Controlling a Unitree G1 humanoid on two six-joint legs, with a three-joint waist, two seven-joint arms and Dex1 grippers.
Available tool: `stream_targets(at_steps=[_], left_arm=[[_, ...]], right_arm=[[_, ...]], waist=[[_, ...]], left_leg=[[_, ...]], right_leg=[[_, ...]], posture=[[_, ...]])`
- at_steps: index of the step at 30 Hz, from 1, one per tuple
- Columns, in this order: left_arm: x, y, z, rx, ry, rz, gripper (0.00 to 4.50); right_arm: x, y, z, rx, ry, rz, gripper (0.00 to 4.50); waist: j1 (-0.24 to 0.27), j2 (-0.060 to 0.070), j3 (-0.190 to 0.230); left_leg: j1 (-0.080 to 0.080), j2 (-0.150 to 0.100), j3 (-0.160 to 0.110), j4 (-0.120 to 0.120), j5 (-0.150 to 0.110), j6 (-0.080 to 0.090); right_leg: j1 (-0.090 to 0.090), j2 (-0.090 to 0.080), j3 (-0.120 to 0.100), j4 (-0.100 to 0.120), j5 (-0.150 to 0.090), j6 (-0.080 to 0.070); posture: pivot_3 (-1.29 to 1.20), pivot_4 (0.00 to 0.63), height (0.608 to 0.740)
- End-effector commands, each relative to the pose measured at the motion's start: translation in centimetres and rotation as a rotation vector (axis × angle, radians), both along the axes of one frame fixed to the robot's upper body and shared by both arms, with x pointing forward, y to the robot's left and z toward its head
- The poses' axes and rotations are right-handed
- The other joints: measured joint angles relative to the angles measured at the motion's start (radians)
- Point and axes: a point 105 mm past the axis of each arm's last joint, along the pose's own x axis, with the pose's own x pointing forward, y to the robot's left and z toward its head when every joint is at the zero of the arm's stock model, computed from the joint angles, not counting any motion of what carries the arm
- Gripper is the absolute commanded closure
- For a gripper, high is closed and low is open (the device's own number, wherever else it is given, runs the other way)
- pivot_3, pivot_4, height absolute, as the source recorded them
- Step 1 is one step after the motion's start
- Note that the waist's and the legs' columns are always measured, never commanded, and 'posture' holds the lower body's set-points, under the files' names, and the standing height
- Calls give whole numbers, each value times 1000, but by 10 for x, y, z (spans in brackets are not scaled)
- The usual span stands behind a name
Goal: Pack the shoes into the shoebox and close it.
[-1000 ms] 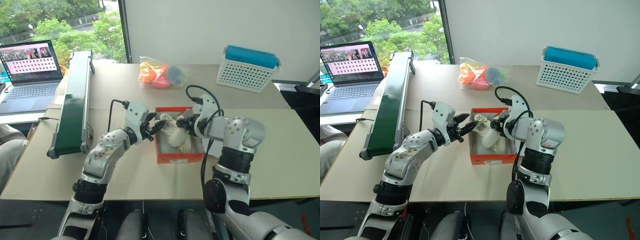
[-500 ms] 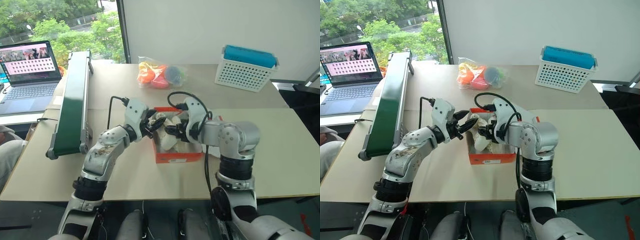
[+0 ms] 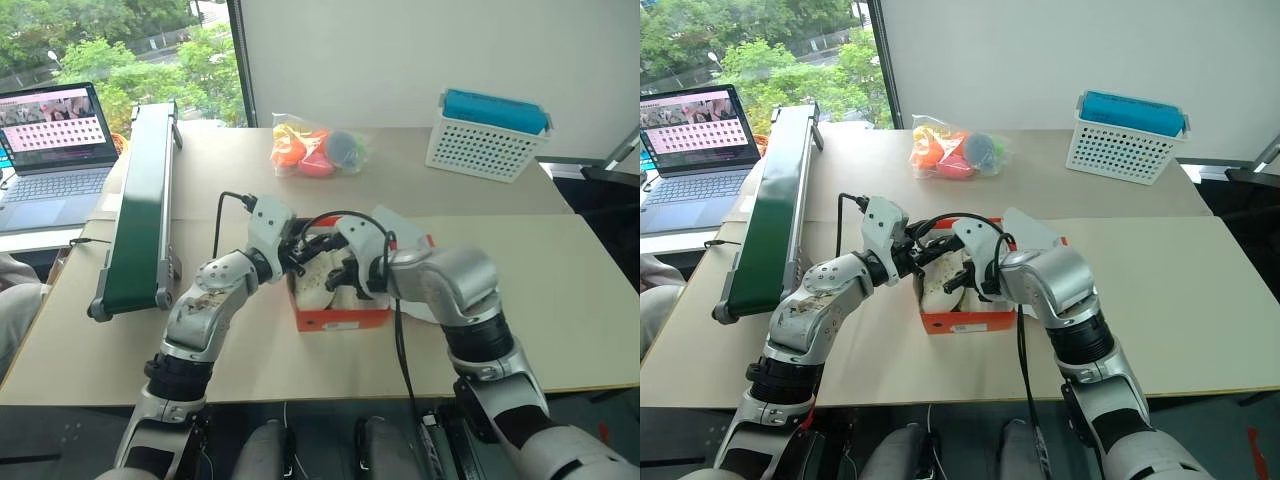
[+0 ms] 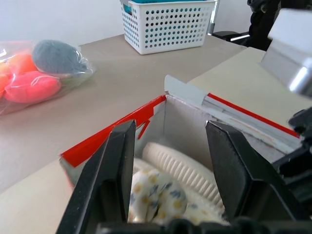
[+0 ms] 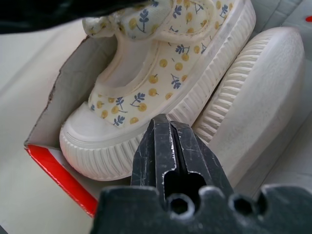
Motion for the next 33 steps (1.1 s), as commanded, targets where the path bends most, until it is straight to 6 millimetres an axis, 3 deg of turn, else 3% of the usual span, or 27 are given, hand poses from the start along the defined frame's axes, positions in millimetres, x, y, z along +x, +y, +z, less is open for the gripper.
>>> stream_targets(at_steps=[1,8,14,18,25,29,33], left_arm=[[1,3,14,-12,-58,13,2080],[2,3,15,-11,-57,15,2080],[2,3,16,-11,-60,20,2080],[2,6,16,-12,-58,23,2080],[-1,30,29,-63,-33,-58,2080],[-12,61,36,-29,28,-166,2080],[-24,85,25,46,120,-225,2080]], right_arm=[[-5,24,-23,7,47,67,4429],[-5,40,-56,4,125,83,4429],[0,28,-68,2,141,31,4429],[11,12,-42,113,115,-53,4429],[14,-13,43,436,40,-108,4429],[10,-35,63,501,13,-158,4429],[8,-53,70,553,-15,-221,4429]], waist=[[-3,0,0],[-22,-1,0],[-22,-1,-2],[-19,-1,-2],[3,-1,0],[11,-1,1],[11,0,1]], left_leg=[[1,0,0,0,0,0],[7,3,1,-1,0,0],[10,15,1,-1,1,-3],[11,16,1,-4,2,-4],[2,14,1,-3,4,-8],[-7,14,1,-3,5,-9],[-9,13,2,-3,6,-10]], right_leg=[[1,0,0,0,0,0],[4,1,1,0,-3,5],[6,13,1,-1,-3,4],[5,16,2,0,-2,1],[-2,14,2,-1,3,-8],[-11,14,1,0,4,-9],[-15,14,1,0,4,-9]], posture=[[0,150,699],[0,150,699],[0,150,699],[0,150,699],[0,150,699],[0,150,699],[0,150,699]])
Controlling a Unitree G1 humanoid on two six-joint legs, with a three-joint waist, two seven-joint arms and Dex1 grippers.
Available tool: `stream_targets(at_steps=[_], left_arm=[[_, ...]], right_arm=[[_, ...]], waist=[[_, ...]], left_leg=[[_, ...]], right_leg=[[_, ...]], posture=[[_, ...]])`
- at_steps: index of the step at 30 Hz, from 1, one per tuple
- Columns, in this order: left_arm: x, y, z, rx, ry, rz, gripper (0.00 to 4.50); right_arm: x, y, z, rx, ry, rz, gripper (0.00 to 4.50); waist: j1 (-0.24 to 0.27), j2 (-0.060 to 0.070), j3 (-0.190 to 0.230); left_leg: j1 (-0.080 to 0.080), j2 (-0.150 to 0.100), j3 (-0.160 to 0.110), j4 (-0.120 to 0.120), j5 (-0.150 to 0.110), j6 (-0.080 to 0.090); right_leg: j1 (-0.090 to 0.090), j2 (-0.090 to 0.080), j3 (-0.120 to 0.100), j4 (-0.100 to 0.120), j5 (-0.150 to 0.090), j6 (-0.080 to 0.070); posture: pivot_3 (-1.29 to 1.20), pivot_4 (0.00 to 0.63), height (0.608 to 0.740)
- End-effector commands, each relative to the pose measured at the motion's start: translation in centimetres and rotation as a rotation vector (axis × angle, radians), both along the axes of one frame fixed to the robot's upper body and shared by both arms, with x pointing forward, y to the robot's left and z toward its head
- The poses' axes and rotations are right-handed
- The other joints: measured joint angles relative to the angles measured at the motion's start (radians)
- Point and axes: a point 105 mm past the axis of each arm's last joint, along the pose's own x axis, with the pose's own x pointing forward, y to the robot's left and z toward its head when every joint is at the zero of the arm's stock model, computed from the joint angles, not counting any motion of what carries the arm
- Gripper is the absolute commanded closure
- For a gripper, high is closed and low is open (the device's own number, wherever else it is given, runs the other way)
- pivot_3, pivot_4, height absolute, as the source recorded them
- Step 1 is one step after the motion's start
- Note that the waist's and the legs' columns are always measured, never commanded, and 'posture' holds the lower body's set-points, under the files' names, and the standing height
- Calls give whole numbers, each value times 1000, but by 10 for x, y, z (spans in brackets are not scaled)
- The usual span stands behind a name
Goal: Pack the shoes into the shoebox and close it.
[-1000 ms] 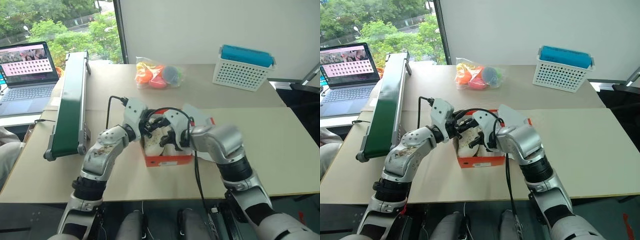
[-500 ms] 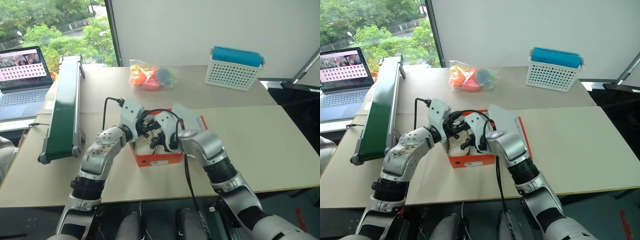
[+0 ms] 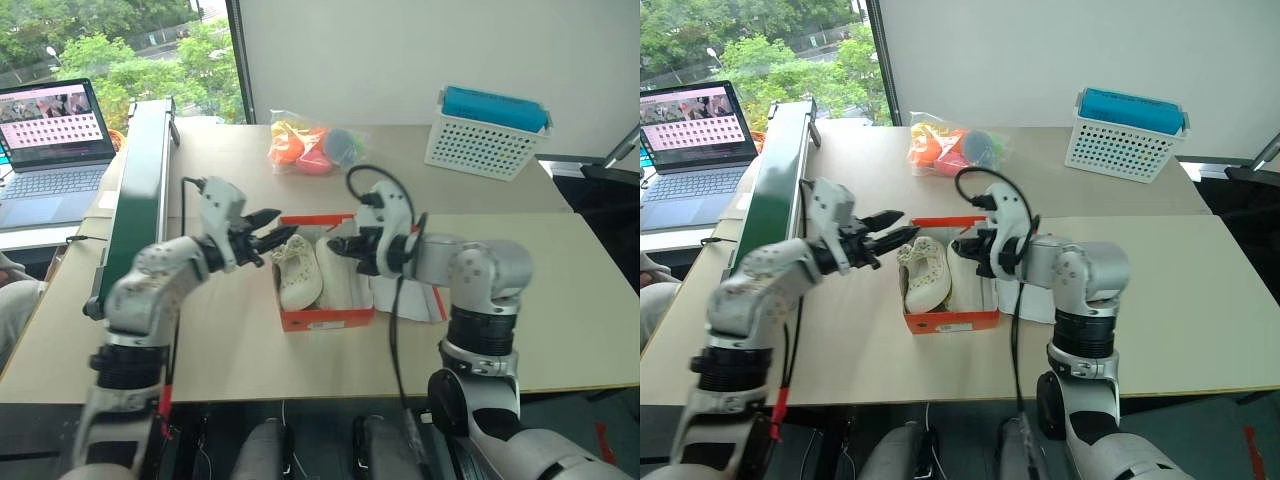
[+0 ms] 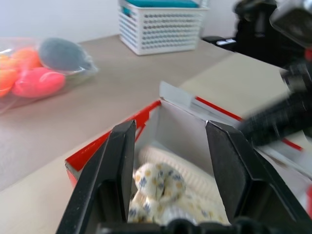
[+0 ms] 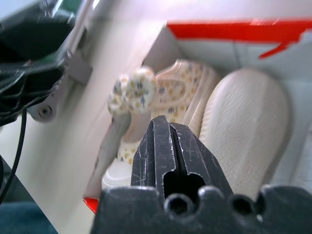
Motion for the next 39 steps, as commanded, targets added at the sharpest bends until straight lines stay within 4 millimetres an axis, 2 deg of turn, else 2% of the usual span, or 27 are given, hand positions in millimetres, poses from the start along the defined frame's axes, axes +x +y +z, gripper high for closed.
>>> stream_targets(at_steps=[1,5,9,12,13,16,17,21,25,27,30,33,37,39], left_arm=[[-14,12,-5,33,59,-88,2080],[-25,25,-15,82,112,-119,2080],[-30,30,-18,93,136,-122,2080],[-29,29,-22,97,147,-123,2080],[-29,28,-23,96,149,-125,2080],[-27,23,-27,105,151,-141,2080],[-26,22,-27,105,149,-141,2080],[-26,21,-26,108,147,-138,2080],[-27,22,-25,112,146,-131,2080],[-27,23,-24,117,141,-124,2080],[-27,24,-22,114,135,-114,2080],[-25,23,-23,116,133,-110,2080],[-24,21,-23,117,129,-110,2080],[-23,20,-22,116,126,-110,2080]], right_arm=[[-5,-14,17,71,-65,-48,4429],[-23,-42,16,137,-119,-64,4429],[-74,-74,5,6,-159,89,4429],[-120,-83,-4,-116,-104,278,4429],[-132,-83,-8,-147,-68,331,4429],[-148,-83,-50,-296,118,353,4429],[-144,-85,-65,-337,162,306,4429],[-122,-88,-103,-405,235,121,4429],[-98,-94,-123,-423,245,-85,4429],[-87,-109,-133,-473,244,-225,4429],[-70,-123,-132,-459,207,-421,4429],[-50,-132,-120,-249,130,-682,4429],[-39,-138,-104,110,93,-911,4429],[-36,-144,-99,235,79,-996,4429]], waist=[[0,0,0],[7,0,1],[23,0,3],[25,-1,7],[23,-1,7],[8,-5,8],[9,-5,8],[10,-6,8],[20,-6,8],[25,-6,8],[27,-7,7],[27,-7,7],[25,-7,7],[23,-7,7]], left_leg=[[0,0,0,0,0,0],[0,0,0,0,0,0],[-2,-1,-1,1,0,0],[-3,-1,0,1,-1,2],[-3,0,0,1,-1,2],[1,4,-1,0,0,1],[2,3,-1,0,0,0],[2,3,-1,0,0,0],[-2,1,1,1,-1,1],[-3,1,2,2,-1,1],[-2,1,2,3,-1,2],[-2,2,2,3,0,2],[-2,2,2,1,1,1],[-2,2,2,1,1,0]], right_leg=[[0,0,0,0,0,0],[0,0,0,0,0,0],[0,-1,0,-3,0,1],[0,-1,1,-4,-3,5],[0,-1,1,-4,-3,5],[3,3,1,-5,-4,6],[4,3,1,-5,-4,6],[5,2,2,-9,-3,6],[2,1,3,-10,0,3],[1,1,4,-9,2,0],[2,2,4,-10,1,4],[2,3,4,-9,-1,8],[0,3,5,-9,0,7],[0,4,6,-8,3,2]], posture=[[0,150,699],[0,150,699],[0,150,699],[0,150,699],[0,150,699],[0,150,699],[0,150,699],[0,150,699],[0,150,699],[0,150,699],[0,150,699],[0,150,699],[0,150,699],[0,150,699]])
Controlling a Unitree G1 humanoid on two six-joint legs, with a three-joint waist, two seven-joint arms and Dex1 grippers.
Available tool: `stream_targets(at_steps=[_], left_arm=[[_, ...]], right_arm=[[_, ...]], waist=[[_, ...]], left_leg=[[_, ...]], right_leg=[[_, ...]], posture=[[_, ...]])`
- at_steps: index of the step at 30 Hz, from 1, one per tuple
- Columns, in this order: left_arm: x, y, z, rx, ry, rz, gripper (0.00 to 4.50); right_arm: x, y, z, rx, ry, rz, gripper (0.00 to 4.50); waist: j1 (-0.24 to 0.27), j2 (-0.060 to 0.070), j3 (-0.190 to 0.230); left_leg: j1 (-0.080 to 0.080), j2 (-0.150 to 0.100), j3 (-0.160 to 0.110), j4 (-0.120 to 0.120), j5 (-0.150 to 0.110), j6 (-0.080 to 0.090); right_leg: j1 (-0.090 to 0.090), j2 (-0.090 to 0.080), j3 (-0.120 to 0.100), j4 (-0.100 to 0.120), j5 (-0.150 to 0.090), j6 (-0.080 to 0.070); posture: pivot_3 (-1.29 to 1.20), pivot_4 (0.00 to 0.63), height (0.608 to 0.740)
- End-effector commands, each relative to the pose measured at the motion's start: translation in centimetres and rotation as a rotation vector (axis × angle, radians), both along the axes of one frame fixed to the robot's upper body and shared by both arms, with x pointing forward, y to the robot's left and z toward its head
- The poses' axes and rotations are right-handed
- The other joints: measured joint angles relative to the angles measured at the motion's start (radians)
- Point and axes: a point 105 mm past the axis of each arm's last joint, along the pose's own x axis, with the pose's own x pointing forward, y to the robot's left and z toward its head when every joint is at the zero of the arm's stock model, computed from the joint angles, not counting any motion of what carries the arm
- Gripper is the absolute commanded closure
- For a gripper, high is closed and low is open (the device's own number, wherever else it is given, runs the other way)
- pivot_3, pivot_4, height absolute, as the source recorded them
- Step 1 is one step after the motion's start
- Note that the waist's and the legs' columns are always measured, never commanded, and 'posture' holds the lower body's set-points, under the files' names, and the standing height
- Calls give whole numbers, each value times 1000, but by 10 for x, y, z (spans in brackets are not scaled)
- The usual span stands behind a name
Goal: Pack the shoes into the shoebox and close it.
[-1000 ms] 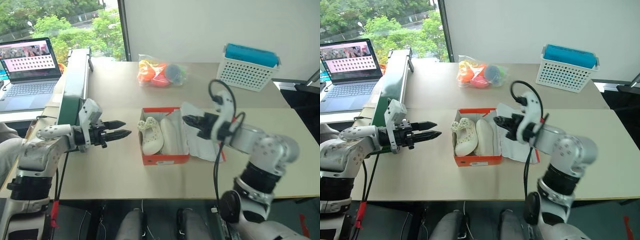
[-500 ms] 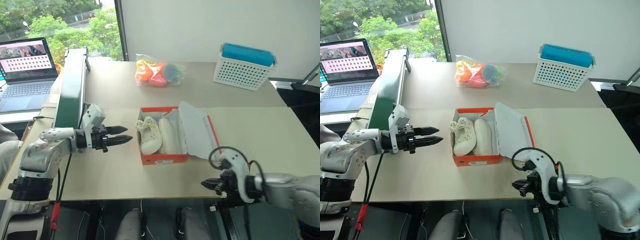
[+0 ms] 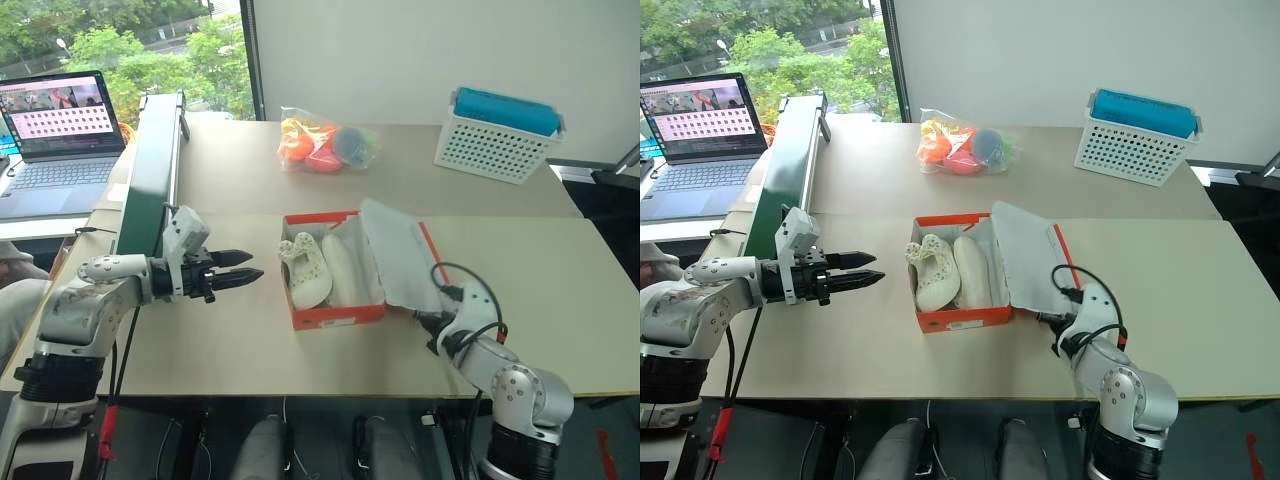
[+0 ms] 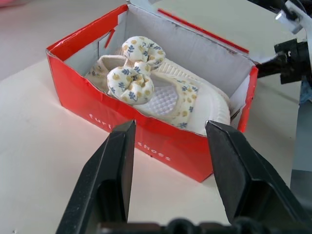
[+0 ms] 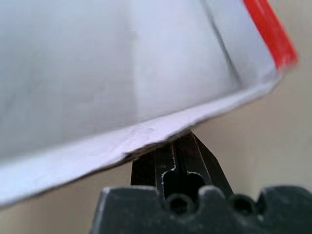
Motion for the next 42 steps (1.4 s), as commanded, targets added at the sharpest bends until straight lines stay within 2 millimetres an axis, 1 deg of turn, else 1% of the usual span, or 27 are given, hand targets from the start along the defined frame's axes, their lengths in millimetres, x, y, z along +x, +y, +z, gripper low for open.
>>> stream_targets(at_steps=[1,3,5,6,7,8,10,12,13,14,15,16,17,19,20,21,22,23,25,26,29,33,36,38,42], left_arm=[[1,-4,13,4,-59,-13,2080],[2,-4,14,3,-63,-14,2080],[3,-4,14,3,-66,-12,2080],[3,-4,14,2,-66,-11,2080],[4,-4,15,3,-68,-9,2080],[4,-3,15,4,-69,-6,2080],[5,-2,15,7,-76,7,2080],[6,-1,16,7,-81,17,2080],[6,-1,16,7,-82,18,2080],[6,-1,16,6,-83,22,2080],[6,0,16,5,-84,25,2080],[6,0,16,5,-84,32,2080],[6,1,16,4,-84,38,2080],[5,3,17,4,-84,44,2080],[5,3,17,4,-85,46,2080],[5,4,18,4,-86,49,2080],[6,5,18,5,-87,50,2080],[6,6,19,8,-89,52,2080],[6,9,20,12,-93,57,2080],[6,11,21,18,-97,64,2080],[7,15,21,24,-103,81,2080],[4,14,20,20,-103,85,2080],[2,13,18,18,-100,89,2080],[1,12,17,16,-100,93,2080],[-1,14,17,17,-99,107,2080]], right_arm=[[6,-24,23,134,-150,-203,4429],[11,-30,33,306,-255,-312,4429],[18,-28,53,484,-400,-326,4429],[20,-23,64,546,-459,-294,4429],[22,-15,83,604,-553,-220,4429],[21,-8,98,623,-616,-148,4429],[17,13,129,588,-717,43,4429],[7,36,154,517,-791,243,4429],[2,44,161,489,-815,311,4429],[-5,59,170,427,-831,426,4429],[-13,73,173,371,-834,529,4429],[-25,95,177,285,-831,697,4429],[-36,113,176,211,-815,842,4429],[-56,138,171,109,-785,1074,4429],[-61,146,165,66,-755,1146,4429],[-60,154,153,-7,-691,1211,4429],[-56,160,141,-82,-630,1246,4429],[-47,163,127,-160,-562,1255,4429],[-28,166,107,-242,-453,1231,4429],[-15,168,97,-294,-412,1214,4429],[13,173,80,-411,-340,1179,4429],[54,181,78,-475,-330,1092,4429],[75,187,74,-518,-308,1060,4429],[79,193,73,-537,-312,1072,4429],[76,209,74,-549,-329,1134,4429]], waist=[[-3,0,0],[-2,0,0],[-4,1,0],[-7,1,0],[-11,1,0],[-14,1,0],[-27,1,0],[-37,1,0],[-39,1,0],[-41,1,0],[-41,1,1],[-40,1,0],[-38,1,0],[-37,0,0],[-36,0,0],[-34,-1,-1],[-33,-1,-1],[-31,-1,-1],[-28,-2,-1],[-26,-2,-2],[-24,-2,-2],[-27,-3,-2],[-27,-4,-3],[-27,-4,-3],[-30,-4,-3]], left_leg=[[0,0,0,0,0,0],[0,-1,0,0,0,0],[0,-1,0,0,0,0],[0,-1,1,0,0,0],[1,-1,1,0,0,0],[1,-1,1,0,0,0],[3,-1,1,0,1,-1],[5,0,2,-1,1,-1],[6,0,3,-2,1,-1],[7,0,3,-2,1,-1],[7,0,3,-2,1,-1],[7,0,3,-2,1,-1],[7,0,3,-2,0,0],[7,0,4,-1,0,0],[7,0,4,-1,0,0],[7,0,4,-1,0,0],[7,0,4,-1,0,0],[7,0,4,-1,0,0],[8,0,4,0,0,0],[8,0,4,0,0,0],[7,0,5,0,0,0],[6,0,6,2,0,0],[7,0,6,2,0,0],[7,0,6,2,0,0],[7,0,6,1,0,0]], right_leg=[[0,0,0,0,1,-2],[0,0,1,0,2,-2],[0,0,1,0,2,-3],[0,0,1,1,2,-3],[0,0,1,2,2,-3],[0,0,2,3,1,-3],[0,0,4,6,1,-3],[0,2,6,8,1,-3],[0,3,8,8,1,-4],[0,4,9,9,1,-4],[0,4,10,9,1,-4],[0,4,11,9,0,-4],[0,4,12,8,0,-3],[0,4,14,8,0,-3],[0,4,14,8,0,-3],[0,4,14,8,0,-3],[0,4,14,8,0,-3],[0,4,14,8,0,-3],[1,4,14,8,0,-3],[1,4,14,8,0,-3],[0,4,14,9,0,-3],[-1,4,14,9,0,-3],[-1,4,14,11,0,-3],[-1,4,15,11,0,-4],[-1,4,15,11,0,-4]], posture=[[0,150,699],[0,150,699],[0,150,699],[0,150,699],[0,150,699],[0,150,699],[0,150,699],[0,150,699],[0,150,699],[0,150,699],[0,150,699],[0,150,699],[0,150,699],[0,150,699],[0,150,699],[0,150,699],[0,150,699],[0,150,699],[0,150,699],[0,150,699],[0,150,699],[0,150,699],[0,150,699],[0,150,699],[0,150,699]])
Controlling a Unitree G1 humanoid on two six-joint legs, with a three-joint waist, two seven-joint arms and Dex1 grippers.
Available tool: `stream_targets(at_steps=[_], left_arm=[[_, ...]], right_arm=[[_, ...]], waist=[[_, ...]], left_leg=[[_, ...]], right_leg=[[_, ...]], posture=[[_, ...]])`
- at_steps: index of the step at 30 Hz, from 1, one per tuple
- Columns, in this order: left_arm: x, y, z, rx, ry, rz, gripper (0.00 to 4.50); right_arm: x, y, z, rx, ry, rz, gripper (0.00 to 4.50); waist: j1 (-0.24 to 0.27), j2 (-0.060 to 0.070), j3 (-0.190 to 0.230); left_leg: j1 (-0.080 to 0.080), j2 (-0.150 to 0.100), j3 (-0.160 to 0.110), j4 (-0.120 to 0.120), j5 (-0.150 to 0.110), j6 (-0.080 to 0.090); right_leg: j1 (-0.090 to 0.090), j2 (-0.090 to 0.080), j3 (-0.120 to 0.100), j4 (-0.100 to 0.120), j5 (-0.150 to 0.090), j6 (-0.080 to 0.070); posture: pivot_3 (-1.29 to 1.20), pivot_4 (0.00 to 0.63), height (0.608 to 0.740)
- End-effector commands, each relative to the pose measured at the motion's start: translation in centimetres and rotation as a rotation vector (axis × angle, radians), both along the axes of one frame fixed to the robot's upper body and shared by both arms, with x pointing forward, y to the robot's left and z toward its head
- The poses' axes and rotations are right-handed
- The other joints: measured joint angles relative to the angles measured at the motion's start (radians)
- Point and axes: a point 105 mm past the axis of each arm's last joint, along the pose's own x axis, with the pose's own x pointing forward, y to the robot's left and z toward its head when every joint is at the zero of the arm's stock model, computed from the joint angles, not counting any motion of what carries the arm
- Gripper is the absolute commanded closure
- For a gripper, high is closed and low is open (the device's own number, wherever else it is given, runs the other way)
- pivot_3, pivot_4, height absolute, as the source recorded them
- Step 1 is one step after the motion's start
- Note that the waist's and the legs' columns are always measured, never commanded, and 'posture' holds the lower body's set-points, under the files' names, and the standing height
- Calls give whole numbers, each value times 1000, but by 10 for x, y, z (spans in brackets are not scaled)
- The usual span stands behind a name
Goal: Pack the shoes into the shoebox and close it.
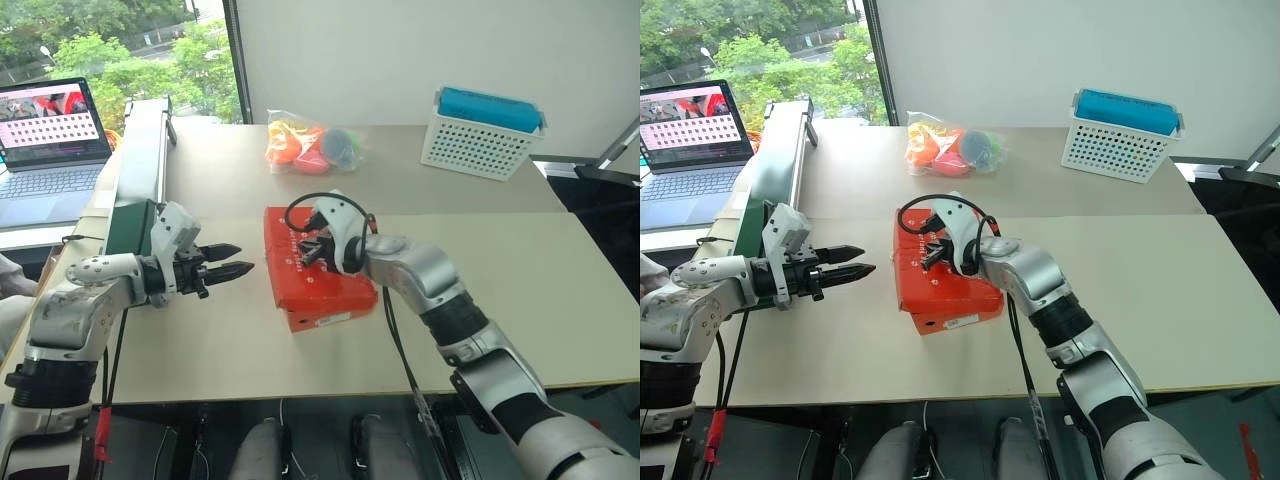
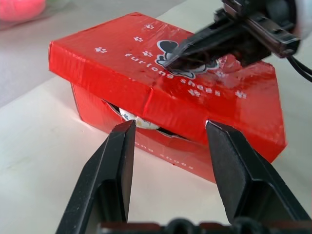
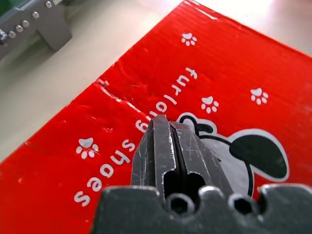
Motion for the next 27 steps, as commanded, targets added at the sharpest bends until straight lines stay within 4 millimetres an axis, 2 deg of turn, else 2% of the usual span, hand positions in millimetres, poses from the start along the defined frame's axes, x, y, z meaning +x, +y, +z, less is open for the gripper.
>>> stream_targets(at_steps=[1,6,10,13,15,17,19,24,27], left_arm=[[-3,1,14,-11,-55,5,2080],[-3,3,13,-8,-53,22,2080],[-4,3,13,-9,-53,25,2080],[-4,4,13,-6,-52,26,2080],[-3,4,12,-6,-53,27,2080],[-2,4,13,-7,-55,28,2080],[-1,2,13,-7,-58,26,2080],[-2,1,14,-8,-61,23,2080],[-2,2,14,-5,-61,25,2080]], right_arm=[[-3,12,-7,-41,2,47,4429],[-14,33,-5,-71,-35,129,4429],[-32,50,19,-21,-91,213,4429],[-48,61,44,11,-132,288,4429],[-53,65,58,37,-147,307,4429],[-55,68,65,48,-146,320,4429],[-50,69,63,40,-144,315,4429],[-30,65,38,7,-99,257,4429],[-29,65,35,20,-76,250,4429]], waist=[[-5,0,0],[-21,0,0],[-32,0,0],[-31,0,0],[-26,0,0],[-23,0,0],[-20,0,0],[-14,0,0],[-16,0,0]], left_leg=[[0,0,0,0,0,0],[3,0,0,-2,0,-1],[4,0,1,-3,1,-1],[3,1,0,-3,1,-2],[3,1,0,-3,1,-2],[2,0,0,-3,1,-2],[2,0,0,-2,1,-2],[2,-1,0,-2,1,-2],[2,-1,0,-3,1,-2]], right_leg=[[0,0,0,0,0,0],[1,0,1,2,0,0],[0,0,2,2,0,0],[-1,1,1,2,0,-1],[-1,1,1,2,0,-1],[-1,0,1,2,0,-1],[-1,0,1,2,0,-1],[0,0,0,2,0,-1],[-1,0,0,2,0,-1]], posture=[[0,150,699],[0,150,699],[0,150,699],[0,150,699],[0,150,699],[0,150,699],[0,150,699],[0,150,699],[0,150,699]])
